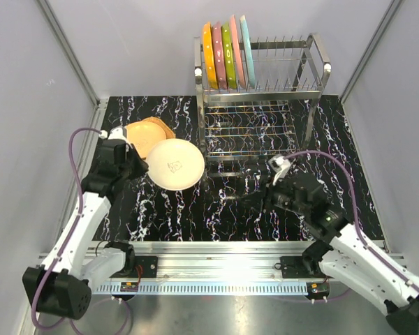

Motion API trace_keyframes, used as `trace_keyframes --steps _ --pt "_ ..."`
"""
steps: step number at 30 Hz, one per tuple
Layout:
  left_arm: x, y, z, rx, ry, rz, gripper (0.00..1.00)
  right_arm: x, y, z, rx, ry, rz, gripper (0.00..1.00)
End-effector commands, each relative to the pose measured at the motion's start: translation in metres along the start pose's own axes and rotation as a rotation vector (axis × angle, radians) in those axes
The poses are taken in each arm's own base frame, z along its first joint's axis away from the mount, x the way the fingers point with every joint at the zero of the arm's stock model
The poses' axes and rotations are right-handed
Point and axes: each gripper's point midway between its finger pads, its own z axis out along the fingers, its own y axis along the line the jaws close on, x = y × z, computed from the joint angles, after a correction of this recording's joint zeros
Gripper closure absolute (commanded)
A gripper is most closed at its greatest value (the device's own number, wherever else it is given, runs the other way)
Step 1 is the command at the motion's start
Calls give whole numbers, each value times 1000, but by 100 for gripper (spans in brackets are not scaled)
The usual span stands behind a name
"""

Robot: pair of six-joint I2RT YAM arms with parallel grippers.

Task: Load the plates into the dish rack
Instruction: Pass the plate from the left arm to the right

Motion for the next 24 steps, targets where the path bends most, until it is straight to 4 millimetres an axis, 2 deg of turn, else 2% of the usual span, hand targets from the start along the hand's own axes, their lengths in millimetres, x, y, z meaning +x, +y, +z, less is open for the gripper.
trace_keyframes --steps 1,2,3,4,6,7,8,9,10,13,14,15,16,17,19,20,22,24 --pt "12 -5 -16 68 3 36 100 -1 17 18 -12 -21 -67 58" --pt "19 -8 -18 90 20 42 100 -6 16 22 26 -35 -96 57" --pt "26 -12 -20 108 32 57 100 3 13 30 52 9 -109 55" --pt "34 -11 -18 109 56 69 100 13 24 35 37 45 -144 51" --pt "45 -15 -18 122 96 99 100 13 25 45 105 50 -208 48" --pt "49 -20 -18 137 116 128 100 22 41 47 76 67 -247 45" --pt "53 -25 -19 162 136 144 100 16 45 49 103 41 -275 43" --pt "57 -31 -20 179 158 173 100 20 48 54 112 48 -310 41" --pt "59 -34 -22 193 171 186 100 29 63 55 83 63 -349 38" --pt "68 -45 -24 245 218 222 100 29 71 65 156 47 -455 20" --pt "72 -50 -26 272 239 231 100 25 79 65 179 23 -499 9" --pt "75 -52 -25 280 261 245 100 36 77 73 210 60 -542 7" --pt "77 -55 -26 289 273 251 100 28 82 75 242 34 -561 2" --pt "81 -57 -26 300 291 256 100 44 85 82 256 80 -623 0" --pt "85 -61 -26 311 308 270 100 43 94 90 278 81 -669 0" --pt "86 -63 -28 321 315 277 100 51 86 97 332 108 -725 0" --pt "89 -68 -31 344 328 287 100 52 86 104 374 109 -754 0" --pt "90 -73 -34 373 334 304 100 63 78 113 405 144 -791 0"
